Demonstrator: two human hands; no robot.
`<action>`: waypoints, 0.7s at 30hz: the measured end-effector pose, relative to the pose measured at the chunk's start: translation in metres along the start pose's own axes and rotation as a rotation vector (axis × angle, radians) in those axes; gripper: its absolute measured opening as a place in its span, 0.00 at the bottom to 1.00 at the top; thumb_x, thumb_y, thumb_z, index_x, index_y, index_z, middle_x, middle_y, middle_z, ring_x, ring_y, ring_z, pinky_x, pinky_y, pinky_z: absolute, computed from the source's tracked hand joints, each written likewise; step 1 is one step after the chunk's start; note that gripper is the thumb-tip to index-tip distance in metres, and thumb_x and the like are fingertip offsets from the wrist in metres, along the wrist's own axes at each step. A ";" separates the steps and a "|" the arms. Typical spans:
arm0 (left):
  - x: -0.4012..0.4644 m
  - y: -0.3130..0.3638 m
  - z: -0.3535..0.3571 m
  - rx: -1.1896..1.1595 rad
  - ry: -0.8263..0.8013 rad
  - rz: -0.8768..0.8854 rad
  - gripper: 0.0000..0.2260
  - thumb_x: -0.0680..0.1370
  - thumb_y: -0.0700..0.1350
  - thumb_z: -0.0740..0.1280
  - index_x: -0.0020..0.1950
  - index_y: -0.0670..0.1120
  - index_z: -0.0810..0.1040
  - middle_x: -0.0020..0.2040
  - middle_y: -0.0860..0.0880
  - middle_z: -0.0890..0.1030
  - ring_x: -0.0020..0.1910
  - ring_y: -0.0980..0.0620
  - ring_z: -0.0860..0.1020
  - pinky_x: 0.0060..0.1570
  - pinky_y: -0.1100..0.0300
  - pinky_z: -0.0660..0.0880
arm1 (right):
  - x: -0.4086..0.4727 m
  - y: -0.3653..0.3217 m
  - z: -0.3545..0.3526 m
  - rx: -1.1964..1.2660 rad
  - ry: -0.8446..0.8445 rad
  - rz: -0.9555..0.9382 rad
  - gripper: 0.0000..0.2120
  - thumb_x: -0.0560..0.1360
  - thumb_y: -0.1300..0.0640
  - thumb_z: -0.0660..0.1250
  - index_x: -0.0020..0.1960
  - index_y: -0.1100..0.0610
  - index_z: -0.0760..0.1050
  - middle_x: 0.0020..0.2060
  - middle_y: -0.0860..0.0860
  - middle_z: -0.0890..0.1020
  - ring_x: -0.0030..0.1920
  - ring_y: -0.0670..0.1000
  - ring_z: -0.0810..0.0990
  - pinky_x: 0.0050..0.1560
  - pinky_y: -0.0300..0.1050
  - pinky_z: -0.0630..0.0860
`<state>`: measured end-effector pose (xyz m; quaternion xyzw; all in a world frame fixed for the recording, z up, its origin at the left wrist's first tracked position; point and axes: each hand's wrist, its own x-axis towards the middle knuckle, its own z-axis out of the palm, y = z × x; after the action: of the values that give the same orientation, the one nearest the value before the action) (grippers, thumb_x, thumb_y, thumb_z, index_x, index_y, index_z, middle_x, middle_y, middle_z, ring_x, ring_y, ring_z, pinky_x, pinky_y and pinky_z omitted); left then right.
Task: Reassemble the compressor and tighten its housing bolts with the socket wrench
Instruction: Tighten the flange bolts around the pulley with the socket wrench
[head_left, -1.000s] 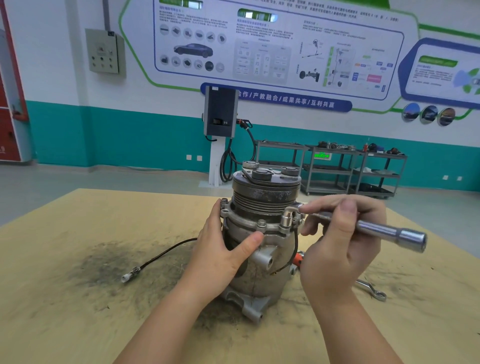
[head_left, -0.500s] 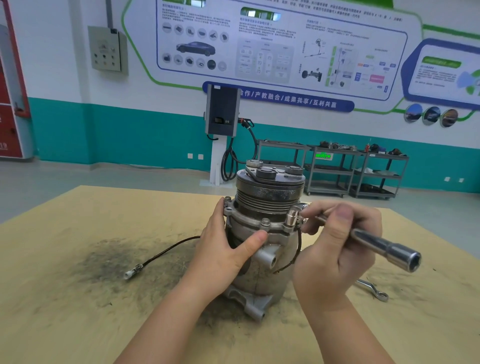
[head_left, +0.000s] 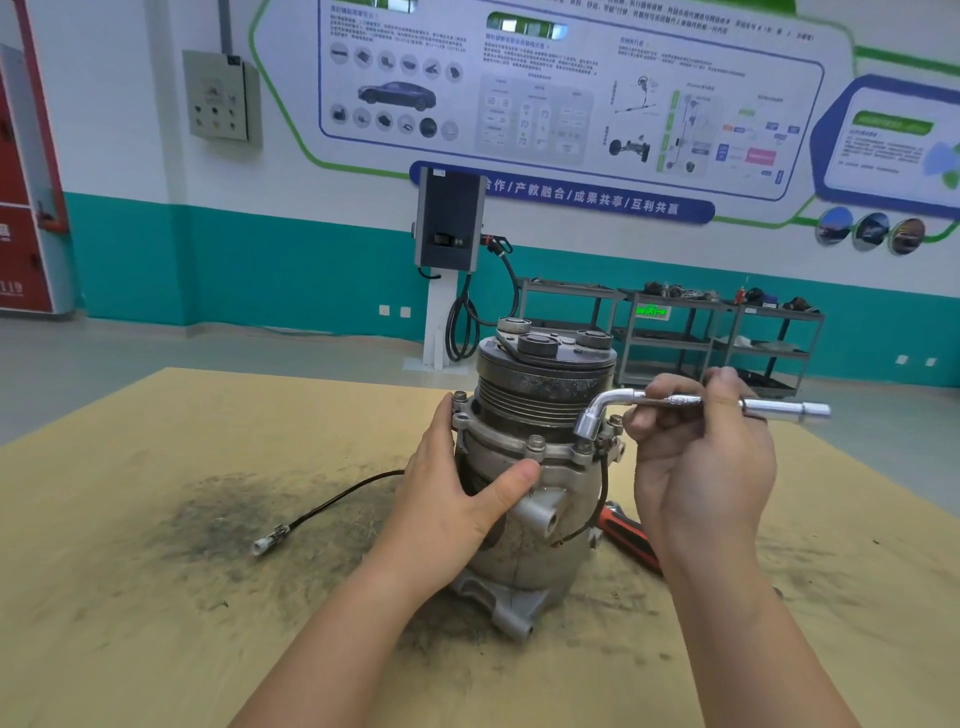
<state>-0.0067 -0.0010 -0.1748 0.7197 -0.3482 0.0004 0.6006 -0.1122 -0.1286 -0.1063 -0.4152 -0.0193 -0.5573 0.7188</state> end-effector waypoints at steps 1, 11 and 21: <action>0.000 0.000 0.000 0.003 -0.001 0.001 0.53 0.59 0.81 0.64 0.78 0.63 0.50 0.76 0.58 0.64 0.75 0.56 0.64 0.74 0.44 0.62 | 0.003 0.000 -0.002 0.030 0.000 0.044 0.09 0.84 0.58 0.52 0.47 0.57 0.66 0.28 0.52 0.80 0.24 0.51 0.72 0.28 0.39 0.72; -0.003 0.004 -0.002 0.009 -0.008 0.014 0.51 0.61 0.79 0.65 0.78 0.62 0.50 0.75 0.59 0.65 0.74 0.57 0.64 0.73 0.45 0.63 | 0.015 0.003 -0.010 0.145 -0.074 0.224 0.08 0.81 0.63 0.52 0.51 0.56 0.69 0.29 0.53 0.79 0.25 0.51 0.72 0.29 0.39 0.71; -0.004 0.006 -0.002 0.037 -0.007 0.000 0.52 0.61 0.79 0.63 0.79 0.61 0.48 0.77 0.58 0.63 0.75 0.56 0.62 0.74 0.44 0.62 | 0.024 0.002 -0.015 0.243 -0.152 0.410 0.08 0.79 0.62 0.51 0.47 0.56 0.67 0.25 0.49 0.72 0.20 0.48 0.66 0.24 0.36 0.65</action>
<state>-0.0118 0.0026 -0.1703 0.7309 -0.3502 0.0044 0.5858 -0.1080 -0.1564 -0.1051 -0.3616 -0.0555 -0.3605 0.8580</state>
